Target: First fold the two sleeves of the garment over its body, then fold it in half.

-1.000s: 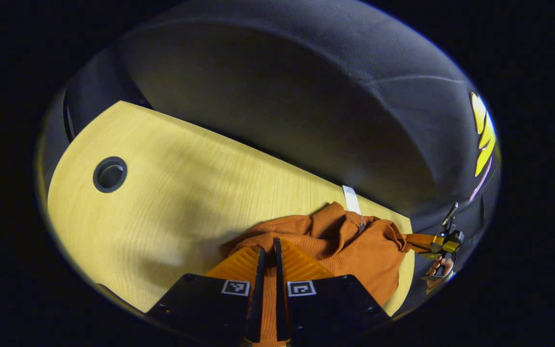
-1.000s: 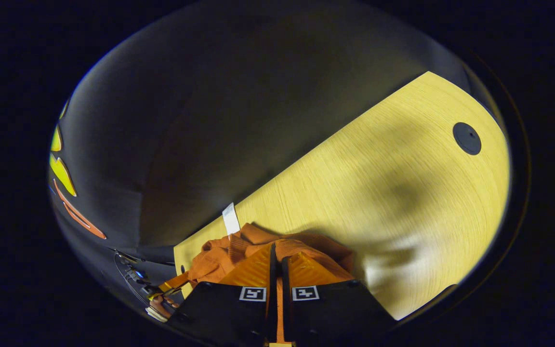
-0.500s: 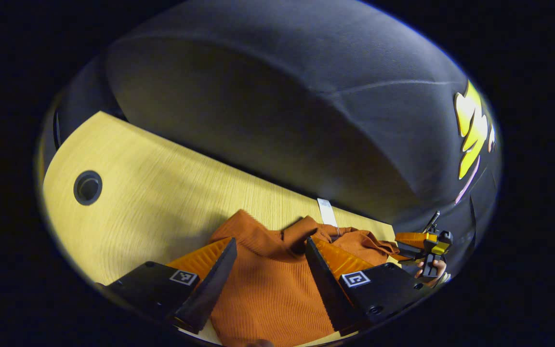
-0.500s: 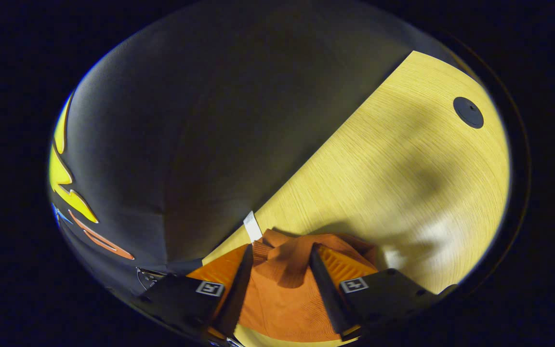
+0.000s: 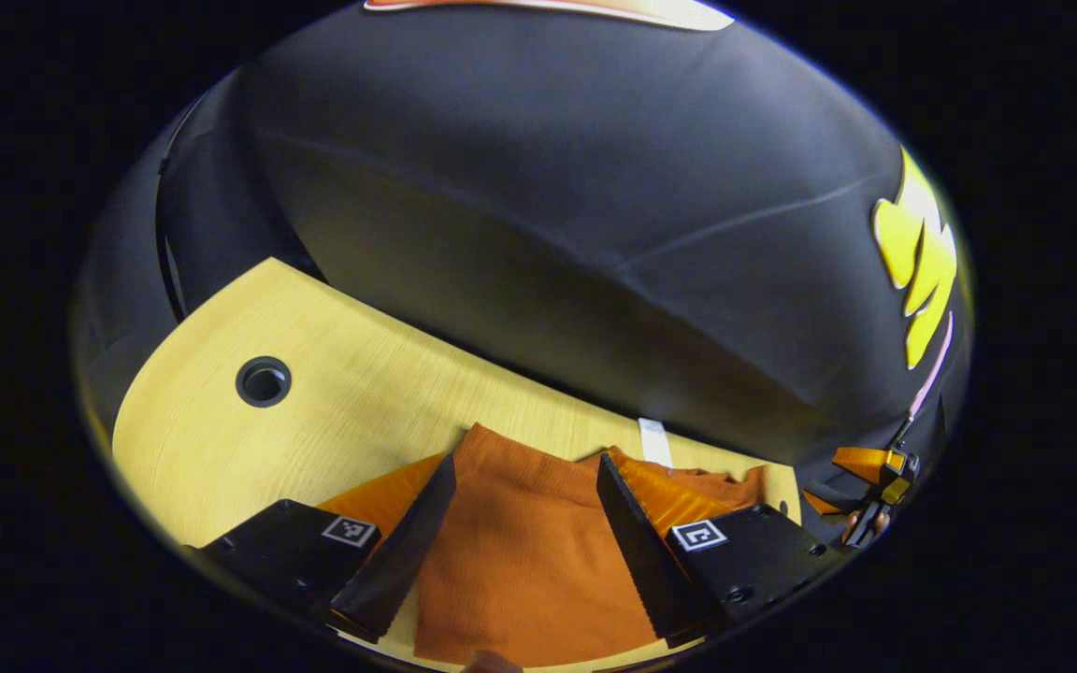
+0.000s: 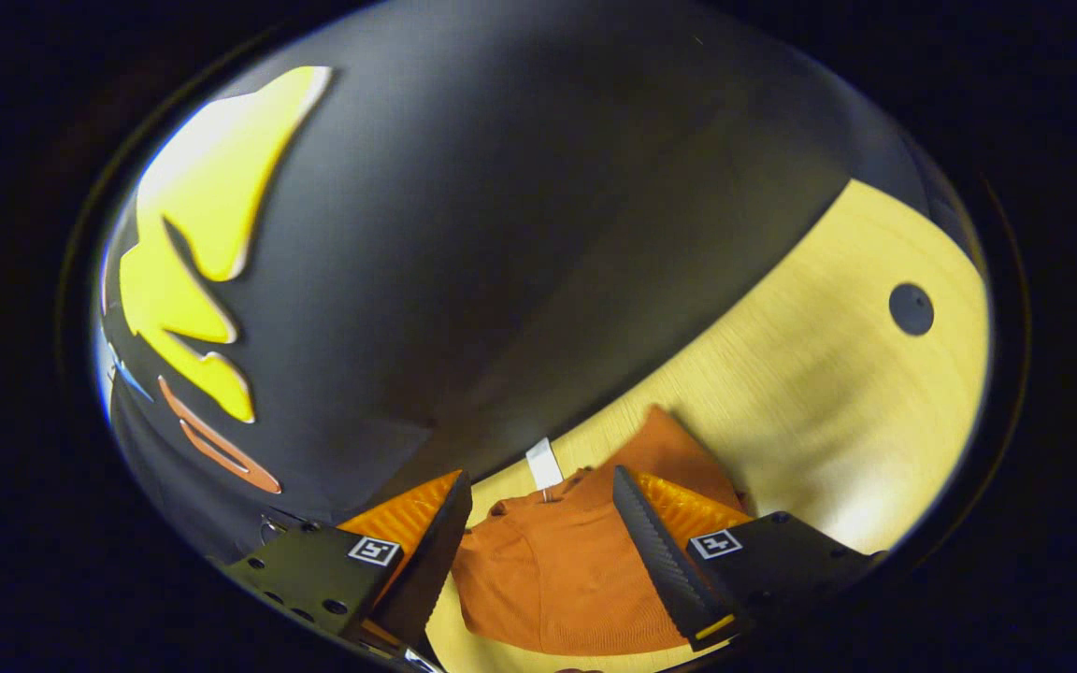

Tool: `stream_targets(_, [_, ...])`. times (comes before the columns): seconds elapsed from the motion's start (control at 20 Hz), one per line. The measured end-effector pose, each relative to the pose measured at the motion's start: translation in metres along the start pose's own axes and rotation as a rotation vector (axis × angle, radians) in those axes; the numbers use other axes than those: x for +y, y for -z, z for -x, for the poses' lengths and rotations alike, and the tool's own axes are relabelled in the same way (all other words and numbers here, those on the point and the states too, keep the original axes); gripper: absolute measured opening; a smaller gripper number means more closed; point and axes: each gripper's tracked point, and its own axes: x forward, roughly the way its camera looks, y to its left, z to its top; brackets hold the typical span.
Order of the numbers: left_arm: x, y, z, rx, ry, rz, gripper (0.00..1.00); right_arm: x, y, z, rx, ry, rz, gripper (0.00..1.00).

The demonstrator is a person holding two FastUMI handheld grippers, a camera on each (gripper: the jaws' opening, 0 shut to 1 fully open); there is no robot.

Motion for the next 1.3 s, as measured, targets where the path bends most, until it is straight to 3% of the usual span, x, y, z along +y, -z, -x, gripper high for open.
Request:
stream_targets(0.05, [-0.003, -0.005, 0.015, -0.037, -0.018, -0.020, 0.99, 0.008, -0.004, 0.014, -0.018, 0.011, 0.051, 0.96])
stream_targets(0.25, [-0.028, -0.018, 0.089, -0.173, -0.118, -0.205, 0.98, 0.027, -0.019, 0.091, -0.146, 0.111, 0.318, 0.96])
stream_targets(0.3, [-0.036, -0.018, 0.111, -0.212, -0.147, -0.266, 0.99, 0.034, -0.018, 0.109, -0.176, 0.125, 0.384, 0.91])
stream_targets(0.35, [-0.050, -0.018, 0.134, -0.252, -0.172, -0.318, 0.99, 0.039, -0.017, 0.129, -0.200, 0.141, 0.448, 0.96])
stream_targets(0.45, [-0.077, -0.014, 0.182, -0.338, -0.208, -0.379, 0.98, 0.048, -0.011, 0.171, -0.248, 0.146, 0.562, 0.96])
stream_targets(0.8, [-0.145, 0.044, 0.304, -0.557, -0.294, -0.367, 0.98, 0.059, 0.047, 0.269, -0.323, 0.053, 0.740, 0.96])
stream_targets(1.05, [-0.169, 0.065, 0.367, -0.651, -0.266, -0.334, 1.00, 0.057, 0.092, 0.328, -0.328, 0.010, 0.827, 0.97])
stream_targets(1.15, [-0.173, 0.079, 0.379, -0.641, -0.250, -0.350, 0.97, 0.056, 0.109, 0.350, -0.342, 0.013, 0.843, 0.97])
stream_targets(1.2, [-0.172, 0.086, 0.384, -0.627, -0.247, -0.363, 0.87, 0.055, 0.118, 0.362, -0.354, 0.016, 0.851, 0.97])
stream_targets(1.25, [-0.171, 0.091, 0.390, -0.628, -0.244, -0.377, 0.98, 0.055, 0.124, 0.373, -0.371, 0.022, 0.857, 0.97])
stream_targets(1.3, [-0.170, 0.097, 0.396, -0.623, -0.245, -0.393, 0.87, 0.055, 0.129, 0.384, -0.387, 0.036, 0.863, 0.97])
